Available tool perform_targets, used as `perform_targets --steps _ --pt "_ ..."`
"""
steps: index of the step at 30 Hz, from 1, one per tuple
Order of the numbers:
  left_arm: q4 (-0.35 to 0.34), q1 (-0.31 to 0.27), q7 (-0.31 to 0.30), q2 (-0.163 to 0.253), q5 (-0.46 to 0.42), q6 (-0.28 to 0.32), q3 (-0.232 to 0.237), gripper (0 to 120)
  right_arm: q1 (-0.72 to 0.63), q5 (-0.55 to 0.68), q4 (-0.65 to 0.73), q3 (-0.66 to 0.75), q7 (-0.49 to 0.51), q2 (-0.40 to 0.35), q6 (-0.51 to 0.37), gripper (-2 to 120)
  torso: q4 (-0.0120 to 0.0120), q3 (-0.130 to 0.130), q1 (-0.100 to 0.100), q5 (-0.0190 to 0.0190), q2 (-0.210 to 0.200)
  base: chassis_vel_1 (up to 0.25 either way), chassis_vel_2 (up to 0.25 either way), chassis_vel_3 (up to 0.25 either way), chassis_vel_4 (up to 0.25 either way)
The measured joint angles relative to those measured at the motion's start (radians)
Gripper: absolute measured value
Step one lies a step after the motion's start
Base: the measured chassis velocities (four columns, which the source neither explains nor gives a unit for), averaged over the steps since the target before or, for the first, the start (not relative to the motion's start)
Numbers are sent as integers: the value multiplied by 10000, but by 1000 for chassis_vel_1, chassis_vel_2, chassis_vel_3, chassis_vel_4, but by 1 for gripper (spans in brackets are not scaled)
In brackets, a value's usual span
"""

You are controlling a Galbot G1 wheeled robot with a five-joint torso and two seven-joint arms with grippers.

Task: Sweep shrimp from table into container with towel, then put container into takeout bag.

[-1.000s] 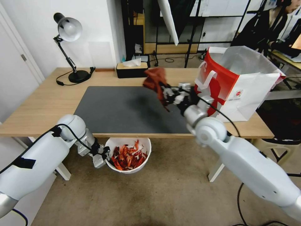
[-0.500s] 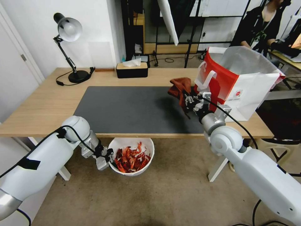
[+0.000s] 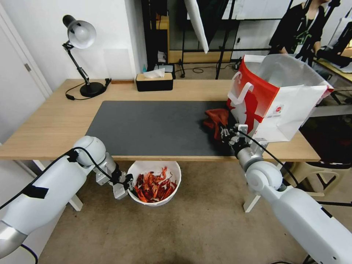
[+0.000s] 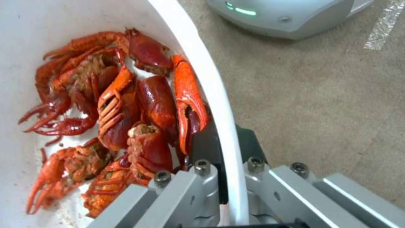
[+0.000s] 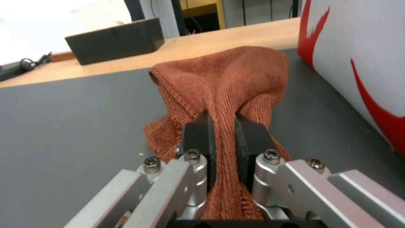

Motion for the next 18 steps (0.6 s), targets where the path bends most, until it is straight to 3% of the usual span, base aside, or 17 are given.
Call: perform_targets --steps 8,18 --pt "0 57 0 12 -2 -12 1 0 33 -256 -223 -91 9 125 3 7 1 0 0 -1 0 0 0 0 0" --pt "-91 180 0 130 -31 -13 -103 0 -39 -947 -109 -222 379 212 75 42 1 0 1 -1 0 0 0 0 0"
